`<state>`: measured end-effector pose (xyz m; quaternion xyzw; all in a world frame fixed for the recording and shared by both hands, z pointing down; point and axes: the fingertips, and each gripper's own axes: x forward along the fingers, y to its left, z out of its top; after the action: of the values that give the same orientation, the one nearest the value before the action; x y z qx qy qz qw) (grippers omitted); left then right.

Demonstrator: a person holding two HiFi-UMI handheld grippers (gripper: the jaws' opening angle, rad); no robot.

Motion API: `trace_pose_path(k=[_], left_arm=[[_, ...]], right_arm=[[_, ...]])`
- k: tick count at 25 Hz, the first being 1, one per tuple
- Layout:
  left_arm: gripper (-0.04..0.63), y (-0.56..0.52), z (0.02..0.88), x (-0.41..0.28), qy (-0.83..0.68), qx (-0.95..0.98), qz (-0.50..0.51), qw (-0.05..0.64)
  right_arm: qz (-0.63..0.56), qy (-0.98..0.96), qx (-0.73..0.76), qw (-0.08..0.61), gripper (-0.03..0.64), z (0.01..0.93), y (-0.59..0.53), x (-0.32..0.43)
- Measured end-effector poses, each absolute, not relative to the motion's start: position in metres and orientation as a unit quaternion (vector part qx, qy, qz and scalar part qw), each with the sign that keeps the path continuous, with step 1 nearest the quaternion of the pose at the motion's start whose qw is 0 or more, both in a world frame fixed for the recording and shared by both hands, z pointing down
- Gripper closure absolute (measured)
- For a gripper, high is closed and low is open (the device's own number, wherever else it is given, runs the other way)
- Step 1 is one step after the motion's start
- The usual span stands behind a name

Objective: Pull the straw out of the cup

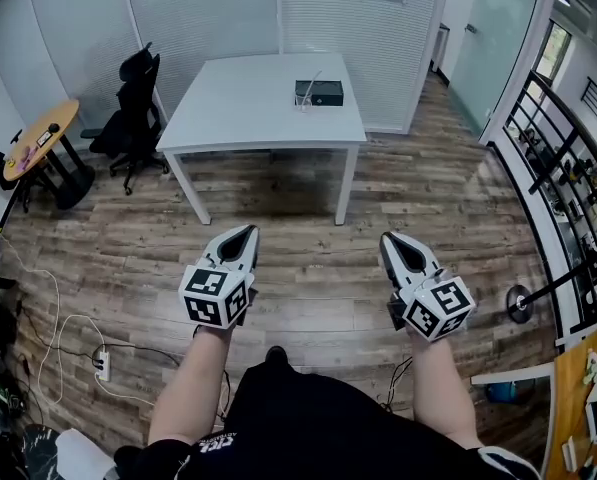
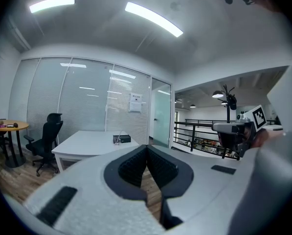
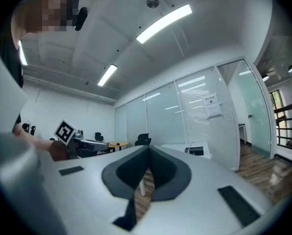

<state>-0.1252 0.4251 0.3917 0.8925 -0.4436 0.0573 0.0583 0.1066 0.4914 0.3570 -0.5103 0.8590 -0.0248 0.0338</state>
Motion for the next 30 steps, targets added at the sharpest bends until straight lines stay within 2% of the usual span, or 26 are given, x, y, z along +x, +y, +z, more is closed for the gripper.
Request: trace_pose_path(k=[8,20,30], left_arm=[[0.591,0.370,0.412,-0.123,-0.442,0.893,0.049,0.074],[0.591,0.204,0.427,-0.124,-0.418,0.903,0.051,0.088],[0.591,0.109,0.411,-0.130,-0.386,0.918,0.045,0.073]], right_arm=[[-0.040,0.869,-0.494,0.001,0.611,0.383,0.441,0.092],[-0.071,0.863,-0.499,-0.035,0.611,0.401,0.288,0.074],[-0.071,0.849,-0.522,-0.036,0.611,0.394,0.204,0.061]])
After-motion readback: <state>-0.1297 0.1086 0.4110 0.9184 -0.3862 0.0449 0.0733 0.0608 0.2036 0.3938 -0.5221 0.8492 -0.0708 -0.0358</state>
